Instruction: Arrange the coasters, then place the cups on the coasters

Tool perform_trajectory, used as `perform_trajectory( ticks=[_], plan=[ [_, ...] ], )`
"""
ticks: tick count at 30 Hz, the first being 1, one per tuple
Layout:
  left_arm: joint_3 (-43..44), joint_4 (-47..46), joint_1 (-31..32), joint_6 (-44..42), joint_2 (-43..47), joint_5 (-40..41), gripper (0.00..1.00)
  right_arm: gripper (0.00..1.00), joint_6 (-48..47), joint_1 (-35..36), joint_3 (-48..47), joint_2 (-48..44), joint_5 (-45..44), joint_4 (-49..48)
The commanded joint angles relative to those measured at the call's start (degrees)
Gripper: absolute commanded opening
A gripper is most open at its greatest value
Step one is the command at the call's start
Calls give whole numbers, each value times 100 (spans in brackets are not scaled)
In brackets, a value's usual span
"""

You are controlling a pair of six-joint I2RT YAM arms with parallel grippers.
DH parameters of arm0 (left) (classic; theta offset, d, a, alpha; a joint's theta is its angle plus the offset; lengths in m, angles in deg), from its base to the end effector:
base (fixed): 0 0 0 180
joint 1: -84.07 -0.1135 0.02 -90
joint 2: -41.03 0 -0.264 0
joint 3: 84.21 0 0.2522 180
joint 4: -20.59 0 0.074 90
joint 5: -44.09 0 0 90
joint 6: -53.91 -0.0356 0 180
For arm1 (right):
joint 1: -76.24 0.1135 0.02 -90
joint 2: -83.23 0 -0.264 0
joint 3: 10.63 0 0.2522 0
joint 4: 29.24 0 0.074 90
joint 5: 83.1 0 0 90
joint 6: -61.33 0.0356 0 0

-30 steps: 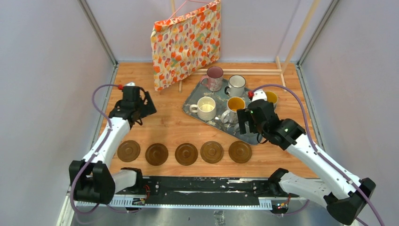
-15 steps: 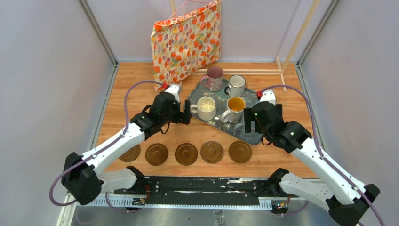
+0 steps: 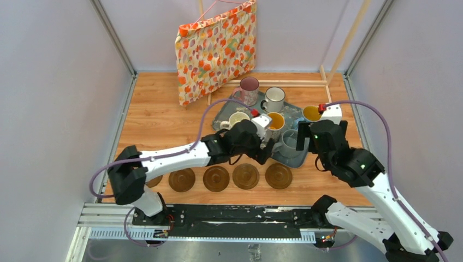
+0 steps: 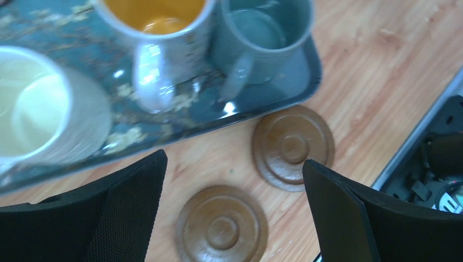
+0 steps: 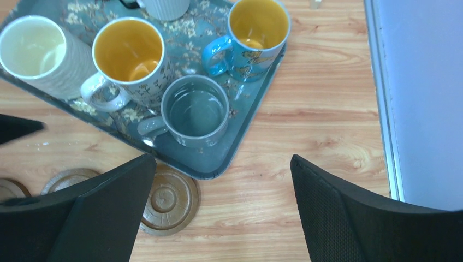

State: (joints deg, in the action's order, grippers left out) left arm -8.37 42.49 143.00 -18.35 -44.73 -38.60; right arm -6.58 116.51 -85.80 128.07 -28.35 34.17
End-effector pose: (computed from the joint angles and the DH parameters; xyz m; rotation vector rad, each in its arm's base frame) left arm 0.1803 -0.2904 0.2757 0.6977 2.0781 -0.6462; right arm 0.1177 0.0728 0.3708 0.0242 2.0327 0.0177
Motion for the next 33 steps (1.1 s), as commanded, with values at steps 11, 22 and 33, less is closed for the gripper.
perform_trajectory(
  ticks=[11,22,33],
  plan=[
    [1500,-394,568,-1031,-1853,-551,91,97,11,25,-328,-722,-553,418],
    [1822,-250,566,-1176,-2435,-14,72,97,-21,29,-395,-861,-659,550],
    [1708,-408,304,-1589,-2600,-393,54,97,-55,26,-451,-941,-694,673]
  ],
)
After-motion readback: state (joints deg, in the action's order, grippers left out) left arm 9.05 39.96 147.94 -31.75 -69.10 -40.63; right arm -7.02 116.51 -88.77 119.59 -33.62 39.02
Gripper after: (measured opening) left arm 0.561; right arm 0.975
